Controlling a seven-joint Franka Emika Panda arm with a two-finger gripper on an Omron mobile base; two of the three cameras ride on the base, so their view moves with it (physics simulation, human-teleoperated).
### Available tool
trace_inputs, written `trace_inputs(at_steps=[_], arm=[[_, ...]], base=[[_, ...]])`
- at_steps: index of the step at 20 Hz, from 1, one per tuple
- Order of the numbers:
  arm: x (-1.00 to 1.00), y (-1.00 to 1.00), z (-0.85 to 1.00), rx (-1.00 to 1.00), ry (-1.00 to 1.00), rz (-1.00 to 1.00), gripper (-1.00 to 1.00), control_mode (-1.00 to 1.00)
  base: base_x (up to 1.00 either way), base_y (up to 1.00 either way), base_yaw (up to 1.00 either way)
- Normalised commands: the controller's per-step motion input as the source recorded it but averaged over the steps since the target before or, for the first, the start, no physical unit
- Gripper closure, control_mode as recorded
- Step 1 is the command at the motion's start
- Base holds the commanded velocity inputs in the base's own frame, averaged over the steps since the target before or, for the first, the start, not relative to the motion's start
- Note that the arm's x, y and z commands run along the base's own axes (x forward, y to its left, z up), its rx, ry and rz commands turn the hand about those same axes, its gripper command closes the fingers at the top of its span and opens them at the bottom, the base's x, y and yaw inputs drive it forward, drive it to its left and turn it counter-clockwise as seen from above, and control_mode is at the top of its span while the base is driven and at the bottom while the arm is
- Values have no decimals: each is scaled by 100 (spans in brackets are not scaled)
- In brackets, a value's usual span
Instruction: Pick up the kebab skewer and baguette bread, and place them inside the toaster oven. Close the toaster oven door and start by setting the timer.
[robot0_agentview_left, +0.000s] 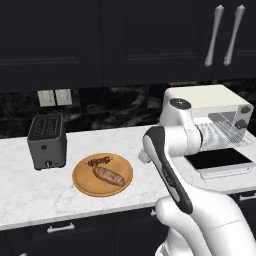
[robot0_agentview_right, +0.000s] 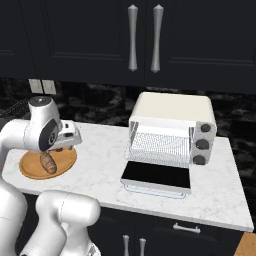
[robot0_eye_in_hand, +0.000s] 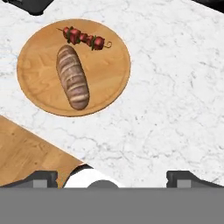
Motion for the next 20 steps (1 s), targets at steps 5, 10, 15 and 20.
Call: trace_inputs(at_steps=[5, 10, 15, 20], arm=[[42, 100, -34, 0, 17, 6, -100, -100], [60, 62, -56, 0, 13, 13, -100, -100], [42, 1, -48, 0, 5, 25, -100, -100], [35, 29, -56, 0, 4, 17, -100, -100]], base=[[0, 0, 0], [0, 0, 0], [0, 0, 0], [0, 0, 0]])
